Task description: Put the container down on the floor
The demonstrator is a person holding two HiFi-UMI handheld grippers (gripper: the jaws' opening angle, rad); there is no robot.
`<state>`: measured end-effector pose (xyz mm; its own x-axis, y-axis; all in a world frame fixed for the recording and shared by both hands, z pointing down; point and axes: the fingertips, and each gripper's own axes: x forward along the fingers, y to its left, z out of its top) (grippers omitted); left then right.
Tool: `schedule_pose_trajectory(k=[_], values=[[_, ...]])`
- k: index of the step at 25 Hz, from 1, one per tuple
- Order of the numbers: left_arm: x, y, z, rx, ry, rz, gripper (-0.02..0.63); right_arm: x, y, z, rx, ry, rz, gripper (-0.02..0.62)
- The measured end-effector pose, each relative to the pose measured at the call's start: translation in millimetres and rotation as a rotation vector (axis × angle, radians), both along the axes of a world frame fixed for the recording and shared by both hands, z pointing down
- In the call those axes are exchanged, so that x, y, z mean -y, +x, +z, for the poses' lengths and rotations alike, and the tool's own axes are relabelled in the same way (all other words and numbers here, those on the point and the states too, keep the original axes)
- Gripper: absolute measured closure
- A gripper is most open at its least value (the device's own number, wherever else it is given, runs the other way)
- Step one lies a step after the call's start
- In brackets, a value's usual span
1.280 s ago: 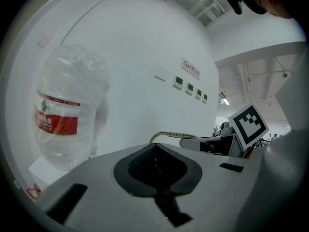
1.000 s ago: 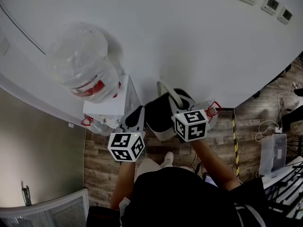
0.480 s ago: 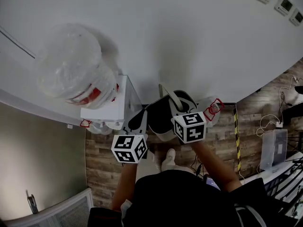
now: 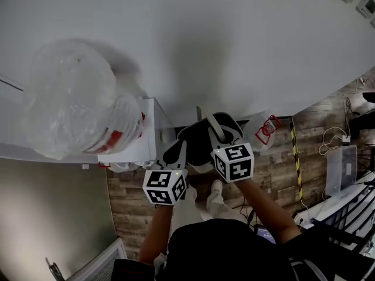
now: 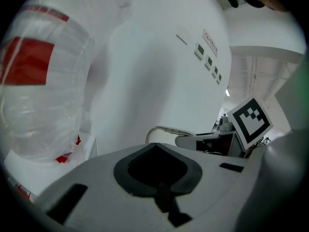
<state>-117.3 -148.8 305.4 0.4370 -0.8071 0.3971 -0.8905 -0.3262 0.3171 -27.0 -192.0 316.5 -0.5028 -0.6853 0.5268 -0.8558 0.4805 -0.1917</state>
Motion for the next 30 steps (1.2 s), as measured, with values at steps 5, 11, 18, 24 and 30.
schedule_pose_trajectory(k=[5, 11, 18, 24, 30], values=[[4, -8, 31, -0.014, -0.056, 0.002, 0.591, 3, -4, 31, -0.022, -0.052, 0.022, 0.565], [17, -11, 61, -0.014, -0.098, 0.010, 0.591, 9, -1, 62, -0.050, -0.096, 0.038, 0.563], [16, -5, 108, -0.029, -0.160, 0.022, 0.591, 4, 7, 107, -0.073, -0.153, 0.069, 0.563], [15, 3, 141, -0.040, -0.199, 0.036, 0.591, 4, 14, 141, -0.071, -0.197, 0.106, 0.563], [14, 3, 175, -0.031, -0.239, 0.046, 0.591, 0, 17, 179, -0.092, -0.243, 0.114, 0.563]])
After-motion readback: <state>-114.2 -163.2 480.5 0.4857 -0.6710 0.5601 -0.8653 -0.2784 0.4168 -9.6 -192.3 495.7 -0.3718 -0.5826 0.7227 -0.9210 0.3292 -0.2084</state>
